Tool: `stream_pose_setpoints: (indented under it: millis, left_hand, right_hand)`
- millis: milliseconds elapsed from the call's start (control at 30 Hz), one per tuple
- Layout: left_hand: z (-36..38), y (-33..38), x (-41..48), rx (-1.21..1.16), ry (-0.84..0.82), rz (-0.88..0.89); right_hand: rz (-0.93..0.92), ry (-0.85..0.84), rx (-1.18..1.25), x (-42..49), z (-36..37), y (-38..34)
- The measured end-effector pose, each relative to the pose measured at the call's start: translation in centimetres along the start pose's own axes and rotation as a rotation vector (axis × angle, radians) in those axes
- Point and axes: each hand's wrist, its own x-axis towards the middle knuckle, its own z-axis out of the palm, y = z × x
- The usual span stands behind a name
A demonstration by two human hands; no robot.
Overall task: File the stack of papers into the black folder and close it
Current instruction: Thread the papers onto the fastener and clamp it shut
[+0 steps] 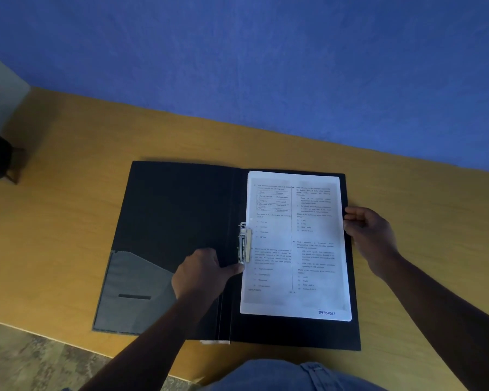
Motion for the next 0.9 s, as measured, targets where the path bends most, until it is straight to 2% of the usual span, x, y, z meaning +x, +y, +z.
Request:
stream_pose_setpoints:
  millis: [400,900]
  left_hand:
    - [0.40,0.87,0.06,-0.009,-0.015,-0.013]
    - [0.01,0.58,0.47,-0.082,-0.058,-0.075]
  right_hand:
    - [-0.032,-0.038,-0.114,0.01,-0.31,-0.33]
    - [-0.055,-0.037,-0.112,0.18,-0.40,-0.10]
